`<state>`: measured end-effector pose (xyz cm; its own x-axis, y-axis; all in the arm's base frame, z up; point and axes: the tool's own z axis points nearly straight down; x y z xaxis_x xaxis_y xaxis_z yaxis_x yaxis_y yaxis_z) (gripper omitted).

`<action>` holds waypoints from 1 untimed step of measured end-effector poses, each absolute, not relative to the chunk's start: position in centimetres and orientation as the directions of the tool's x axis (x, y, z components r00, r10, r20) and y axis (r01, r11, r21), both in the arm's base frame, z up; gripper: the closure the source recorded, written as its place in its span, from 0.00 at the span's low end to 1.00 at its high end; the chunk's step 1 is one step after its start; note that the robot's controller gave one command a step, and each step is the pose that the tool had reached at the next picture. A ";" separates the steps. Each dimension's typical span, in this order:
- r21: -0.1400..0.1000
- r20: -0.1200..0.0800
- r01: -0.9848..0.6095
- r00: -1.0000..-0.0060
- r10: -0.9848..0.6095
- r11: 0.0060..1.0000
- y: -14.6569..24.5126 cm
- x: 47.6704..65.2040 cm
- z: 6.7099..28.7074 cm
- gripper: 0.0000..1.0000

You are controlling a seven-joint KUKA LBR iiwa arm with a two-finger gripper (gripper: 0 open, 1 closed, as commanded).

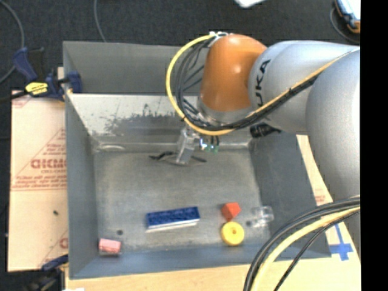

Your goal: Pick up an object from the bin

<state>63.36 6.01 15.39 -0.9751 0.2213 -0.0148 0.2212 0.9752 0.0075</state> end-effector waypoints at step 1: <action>0.008 -0.030 0.136 -0.990 0.137 0.991 6.0 65.2 11.2 1.00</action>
Offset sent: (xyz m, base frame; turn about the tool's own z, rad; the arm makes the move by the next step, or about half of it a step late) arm 0.0207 0.0036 -0.0839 0.0742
